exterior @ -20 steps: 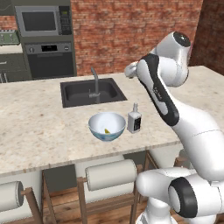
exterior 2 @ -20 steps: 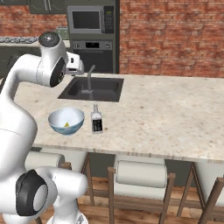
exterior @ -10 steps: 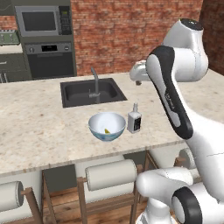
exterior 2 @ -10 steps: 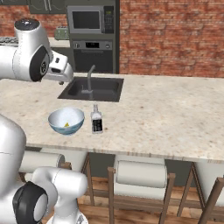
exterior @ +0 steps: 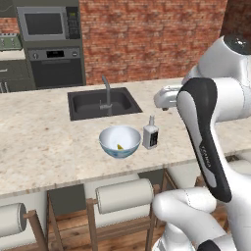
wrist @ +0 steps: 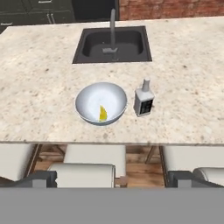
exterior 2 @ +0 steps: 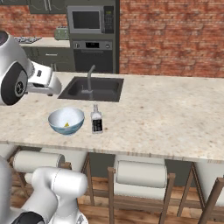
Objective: There is a bowl on the dining counter. Grab a lemon wedge from the fridge and place it in the bowl. Then get the liquor bottle and glass cup from the cabinet and place them next to the bowl.
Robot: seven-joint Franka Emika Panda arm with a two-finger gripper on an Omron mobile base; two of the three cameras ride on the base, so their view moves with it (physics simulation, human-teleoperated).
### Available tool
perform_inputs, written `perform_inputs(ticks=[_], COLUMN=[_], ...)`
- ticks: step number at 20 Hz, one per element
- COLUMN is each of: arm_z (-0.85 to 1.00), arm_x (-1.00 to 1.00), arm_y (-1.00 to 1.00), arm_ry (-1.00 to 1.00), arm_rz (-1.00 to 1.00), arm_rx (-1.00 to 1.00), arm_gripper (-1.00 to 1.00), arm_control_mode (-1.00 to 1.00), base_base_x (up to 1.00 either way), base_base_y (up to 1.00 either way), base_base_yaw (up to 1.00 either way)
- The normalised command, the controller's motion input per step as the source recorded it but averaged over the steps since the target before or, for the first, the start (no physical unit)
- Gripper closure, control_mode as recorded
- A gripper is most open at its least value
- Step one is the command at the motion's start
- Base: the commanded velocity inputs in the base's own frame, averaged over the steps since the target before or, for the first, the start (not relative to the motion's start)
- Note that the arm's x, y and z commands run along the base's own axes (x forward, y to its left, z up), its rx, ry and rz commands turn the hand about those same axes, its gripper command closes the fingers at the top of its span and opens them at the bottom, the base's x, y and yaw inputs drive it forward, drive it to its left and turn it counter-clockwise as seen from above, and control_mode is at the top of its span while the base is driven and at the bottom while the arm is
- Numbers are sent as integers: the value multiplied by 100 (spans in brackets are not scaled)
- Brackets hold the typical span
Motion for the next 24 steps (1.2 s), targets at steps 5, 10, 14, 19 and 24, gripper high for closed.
perform_inputs(ticks=[5, 10, 14, 19, 24], arm_z=[-3, -1, 0, 0, 0], arm_x=[-9, 0, 0, 0, 0], arm_y=[0, 0, 0, 0, 0], arm_ry=[0, 0, 0, 0, 0], arm_rz=[0, 0, 0, 0, 0], arm_rx=[0, 0, 0, 0, 0], arm_gripper=[-100, -100, -100, -100, -100], arm_control_mode=[-100, 100, 100, 100, 100], base_base_x=[0, -40, -100, -99, -37], base_base_y=[0, 0, 41, 98, 100], base_base_yaw=[0, 1, 7, 19, 12])
